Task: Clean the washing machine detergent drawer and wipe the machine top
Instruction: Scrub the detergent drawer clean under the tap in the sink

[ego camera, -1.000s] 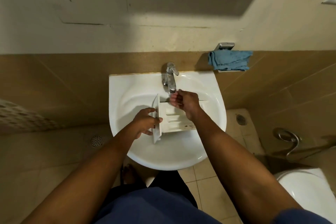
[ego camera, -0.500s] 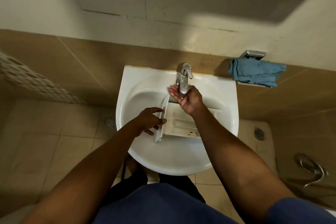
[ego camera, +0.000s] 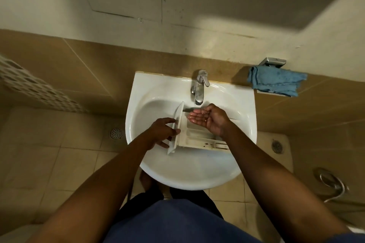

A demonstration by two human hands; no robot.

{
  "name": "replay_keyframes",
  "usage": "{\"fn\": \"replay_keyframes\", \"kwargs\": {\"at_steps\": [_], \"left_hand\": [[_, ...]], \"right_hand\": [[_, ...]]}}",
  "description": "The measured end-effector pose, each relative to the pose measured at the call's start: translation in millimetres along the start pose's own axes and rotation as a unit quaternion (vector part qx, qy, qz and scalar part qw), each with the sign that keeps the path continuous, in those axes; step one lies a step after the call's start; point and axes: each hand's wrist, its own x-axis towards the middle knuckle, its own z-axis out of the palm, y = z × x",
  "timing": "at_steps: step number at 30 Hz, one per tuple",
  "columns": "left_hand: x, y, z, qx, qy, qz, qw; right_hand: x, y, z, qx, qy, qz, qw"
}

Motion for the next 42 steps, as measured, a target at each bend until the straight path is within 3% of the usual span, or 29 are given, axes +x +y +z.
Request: {"fn": "replay_keyframes", "kwargs": {"at_steps": [4, 7, 13, 17, 18, 21, 23, 26, 29, 35, 40, 41, 42], "left_hand": [[-1.3, -3.1, 1.1, 0.001, 0.003, 0.016, 1.000], [-3.1, -5.3, 1.9, -0.007, 0.004, 0.026, 1.000], [-3.5, -5.3, 0.5, -0.015, 0.002, 0.031, 0.999], [-3.4, -6.6, -0.9, -0.017, -0.006, 0.029, 0.999], [-3.2, -6.8, -0.9, -0.018, -0.006, 0.029, 0.999], [-3.1, -7.1, -0.4, -0.015, -0.007, 0.028, 0.999], [-2.5, -6.9, -0.1, -0.012, -0.006, 0.027, 1.000], [-1.8, -6.7, -0.5, -0.009, -0.009, 0.029, 0.999], [-1.2, -7.4, -0.7, -0.010, -0.009, 0.029, 0.999], [-1.1, -6.8, -0.7, -0.013, -0.011, 0.026, 1.000], [-1.6, -4.6, -1.1, -0.018, -0.017, 0.023, 0.999], [-2.1, -3.8, -1.1, -0.017, -0.017, 0.022, 0.999], [-2.1, -3.8, -1.2, -0.018, -0.017, 0.022, 0.999]], "right_hand": [[-15.3, 18.2, 23.3, -0.098, 0.031, -0.025, 0.994], [-35.0, 44.6, 41.8, -0.222, 0.081, -0.071, 0.969], [-59.3, 79.2, 28.5, -0.482, 0.102, -0.231, 0.839], [-58.8, 76.9, 21.7, -0.429, 0.190, -0.249, 0.847], [-58.0, 78.8, 19.2, -0.454, 0.189, -0.255, 0.832], [-58.7, 96.7, 7.0, -0.611, 0.135, -0.275, 0.729], [-60.0, 112.4, 1.2, -0.641, 0.116, -0.288, 0.702], [-54.8, 129.3, 4.6, -0.644, 0.158, -0.308, 0.682], [-49.3, 134.2, 9.1, -0.615, 0.210, -0.329, 0.685], [-50.2, 143.8, 11.3, -0.606, 0.243, -0.363, 0.665], [-53.8, 113.3, 17.1, -0.754, 0.222, -0.282, 0.550], [-52.9, 103.8, 18.0, -0.762, 0.210, -0.258, 0.555], [-51.3, 95.5, 18.7, -0.751, 0.197, -0.242, 0.582]]}}
